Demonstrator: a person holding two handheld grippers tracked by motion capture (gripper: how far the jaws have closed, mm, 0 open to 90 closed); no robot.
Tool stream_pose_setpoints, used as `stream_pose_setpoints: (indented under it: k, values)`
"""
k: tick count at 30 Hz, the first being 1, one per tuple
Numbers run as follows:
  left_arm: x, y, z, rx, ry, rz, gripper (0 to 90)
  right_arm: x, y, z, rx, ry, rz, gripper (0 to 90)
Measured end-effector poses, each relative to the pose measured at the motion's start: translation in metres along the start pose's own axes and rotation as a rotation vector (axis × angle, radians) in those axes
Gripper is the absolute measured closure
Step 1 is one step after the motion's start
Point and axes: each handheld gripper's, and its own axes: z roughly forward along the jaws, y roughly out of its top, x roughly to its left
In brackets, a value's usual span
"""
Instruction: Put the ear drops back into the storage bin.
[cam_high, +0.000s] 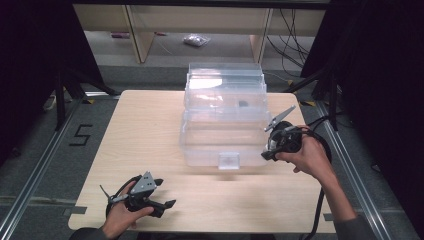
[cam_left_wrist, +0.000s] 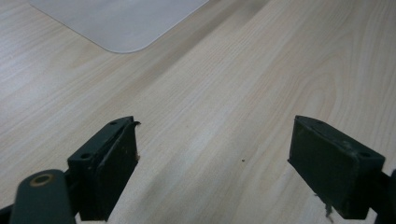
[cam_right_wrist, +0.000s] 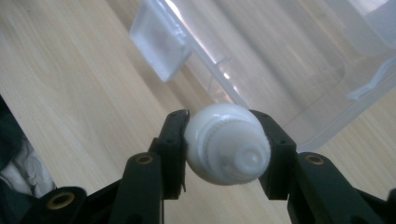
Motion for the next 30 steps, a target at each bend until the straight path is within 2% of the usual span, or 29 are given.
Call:
stream_pose_setpoints:
  k: [11, 18, 19, 30]
  values:
    - [0.000, 0.000, 0.000, 0.000, -0.003, -0.001, 14.9, -0.021, 0.025, 0.012, 0.036, -0.004, 0.036, 60.0]
    - [0.000, 0.000, 0.001, -0.010, -0.003, -0.003, 14.9, -0.038, 0.033, 0.028, 0.048, -0.002, 0.079, 60.0]
    - [0.000, 0.000, 0.001, -0.009, -0.003, -0.001, 14.9, -0.044, 0.035, 0.033, 0.051, -0.006, 0.083, 60.0]
    - [0.000, 0.000, 0.000, -0.001, -0.007, -0.008, 14.9, -0.062, 0.041, 0.063, 0.094, 0.001, 0.128, 60.0]
